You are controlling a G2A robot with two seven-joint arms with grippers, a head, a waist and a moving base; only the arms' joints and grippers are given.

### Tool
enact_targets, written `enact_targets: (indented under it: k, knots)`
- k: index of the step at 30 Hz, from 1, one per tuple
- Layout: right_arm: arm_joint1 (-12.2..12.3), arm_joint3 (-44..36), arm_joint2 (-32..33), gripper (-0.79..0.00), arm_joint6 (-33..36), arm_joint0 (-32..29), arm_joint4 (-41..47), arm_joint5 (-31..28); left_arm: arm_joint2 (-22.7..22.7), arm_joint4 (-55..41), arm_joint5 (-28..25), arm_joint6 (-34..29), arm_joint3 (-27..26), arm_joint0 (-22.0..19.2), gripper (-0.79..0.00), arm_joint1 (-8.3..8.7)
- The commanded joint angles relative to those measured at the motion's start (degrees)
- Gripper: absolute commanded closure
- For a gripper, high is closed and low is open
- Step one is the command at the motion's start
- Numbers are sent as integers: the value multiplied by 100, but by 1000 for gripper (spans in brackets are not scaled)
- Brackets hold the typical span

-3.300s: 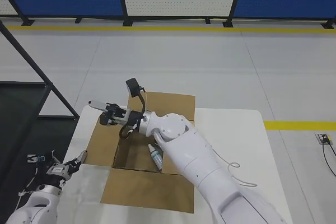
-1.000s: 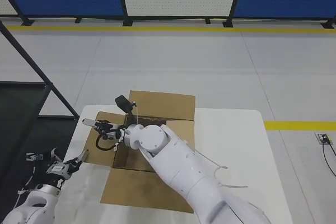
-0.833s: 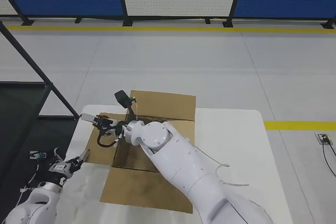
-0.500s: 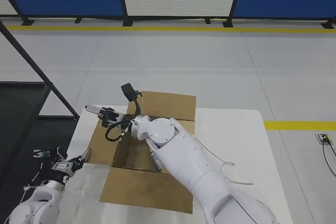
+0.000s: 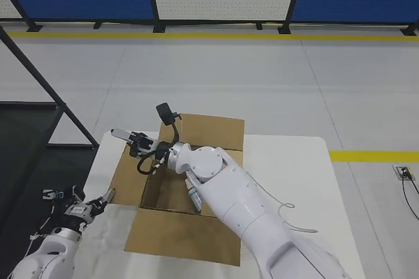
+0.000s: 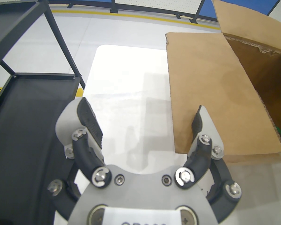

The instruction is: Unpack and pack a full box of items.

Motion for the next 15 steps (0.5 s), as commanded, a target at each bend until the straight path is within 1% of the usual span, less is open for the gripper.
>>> enact_targets:
  k: [1, 9, 15]
  knots:
    - [5, -15, 16, -785, 10, -14, -15, 1, 4, 3, -3, 5, -15, 16, -785, 5]
    - [30, -60, 82, -785, 49, -60, -78, -18, 4, -33, 15, 46, -105, 93, -785, 18]
    - [90, -160, 94, -785, 197, -76, -279, -270, 8, -54, 38, 57, -163, 150, -785, 26]
